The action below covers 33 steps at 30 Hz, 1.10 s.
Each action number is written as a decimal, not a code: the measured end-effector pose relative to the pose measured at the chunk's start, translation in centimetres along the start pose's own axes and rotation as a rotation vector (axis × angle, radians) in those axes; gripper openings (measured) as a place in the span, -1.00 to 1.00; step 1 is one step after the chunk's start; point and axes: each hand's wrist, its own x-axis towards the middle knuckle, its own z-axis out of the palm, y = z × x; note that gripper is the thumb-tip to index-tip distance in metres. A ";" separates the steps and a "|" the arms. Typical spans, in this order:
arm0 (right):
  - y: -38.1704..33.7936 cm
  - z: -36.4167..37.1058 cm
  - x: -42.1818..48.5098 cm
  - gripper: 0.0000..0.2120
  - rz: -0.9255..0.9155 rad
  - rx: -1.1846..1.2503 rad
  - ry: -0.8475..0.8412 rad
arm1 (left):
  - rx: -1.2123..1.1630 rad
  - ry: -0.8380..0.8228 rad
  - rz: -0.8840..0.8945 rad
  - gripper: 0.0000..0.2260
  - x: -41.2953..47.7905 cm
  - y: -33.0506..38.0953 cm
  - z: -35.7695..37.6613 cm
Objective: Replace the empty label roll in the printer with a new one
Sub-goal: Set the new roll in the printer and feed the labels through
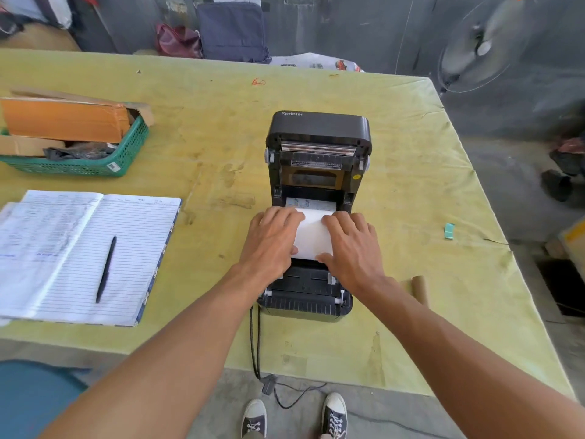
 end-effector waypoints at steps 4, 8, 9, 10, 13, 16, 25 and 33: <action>0.1 0.2 -1.1 -0.54 -0.028 -0.047 0.043 | 0.080 0.028 0.001 -0.45 -1.0 0.7 0.2; 0.1 -0.3 -1.3 -0.78 -0.054 -0.082 0.012 | 0.139 0.040 0.054 -0.48 -1.1 0.6 0.2; 0.1 -0.3 -1.2 -0.81 -0.047 -0.090 0.010 | 0.150 0.043 0.066 -0.49 -1.2 0.4 0.3; 0.0 -0.4 -1.2 -0.83 -0.033 -0.094 0.004 | 0.161 0.047 0.077 -0.50 -1.2 0.3 0.4; -0.6 -0.3 -1.6 -0.83 -0.008 -0.115 -0.003 | 0.167 0.084 0.111 -0.55 -1.5 -0.1 0.9; -0.9 0.1 -2.3 -0.78 0.024 -0.134 -0.022 | 0.156 0.100 0.123 -0.66 -2.3 -0.2 1.3; -1.2 -0.2 -3.9 -0.82 -0.002 -0.114 -0.043 | 0.094 0.109 0.290 -0.75 -4.1 -1.9 1.6; -0.9 0.1 -5.0 -0.83 -0.013 -0.129 -0.116 | -0.095 -0.043 0.285 -0.85 -4.3 -2.2 1.4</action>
